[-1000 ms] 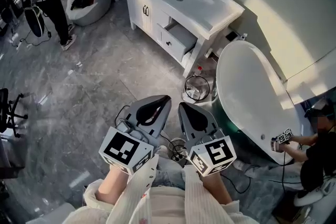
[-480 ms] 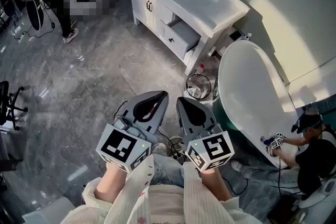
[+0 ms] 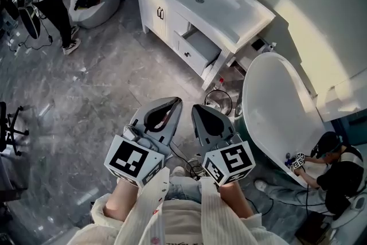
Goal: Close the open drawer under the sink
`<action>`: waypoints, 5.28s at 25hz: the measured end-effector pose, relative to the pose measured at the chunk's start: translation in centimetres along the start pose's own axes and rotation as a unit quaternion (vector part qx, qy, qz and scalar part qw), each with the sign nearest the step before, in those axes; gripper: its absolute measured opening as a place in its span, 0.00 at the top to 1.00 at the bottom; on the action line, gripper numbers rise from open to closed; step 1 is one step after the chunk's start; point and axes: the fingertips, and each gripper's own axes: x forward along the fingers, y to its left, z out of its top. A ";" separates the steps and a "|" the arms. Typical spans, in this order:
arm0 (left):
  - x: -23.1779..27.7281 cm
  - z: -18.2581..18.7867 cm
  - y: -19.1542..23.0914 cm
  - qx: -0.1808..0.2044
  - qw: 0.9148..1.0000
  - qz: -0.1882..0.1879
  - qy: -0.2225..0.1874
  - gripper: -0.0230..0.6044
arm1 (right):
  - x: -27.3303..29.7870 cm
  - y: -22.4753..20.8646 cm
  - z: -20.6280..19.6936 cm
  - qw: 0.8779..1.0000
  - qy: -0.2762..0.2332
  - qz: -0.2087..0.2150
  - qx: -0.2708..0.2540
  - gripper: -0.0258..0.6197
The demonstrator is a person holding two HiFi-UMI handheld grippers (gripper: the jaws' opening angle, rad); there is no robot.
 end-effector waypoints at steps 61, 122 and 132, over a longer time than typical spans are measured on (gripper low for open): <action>30.8 6.4 34.4 0.005 0.985 -0.166 0.049 0.94 | 39.0 -21.0 8.5 0.986 0.022 -0.158 0.047 0.95; 39.6 -8.4 31.6 0.030 0.863 -0.460 0.209 0.94 | 35.8 -29.8 -3.7 0.842 0.025 -0.497 0.207 0.94; 38.3 -17.5 31.3 0.041 0.869 -0.438 0.228 0.94 | 35.2 -30.2 -11.9 0.841 0.053 -0.486 0.230 0.94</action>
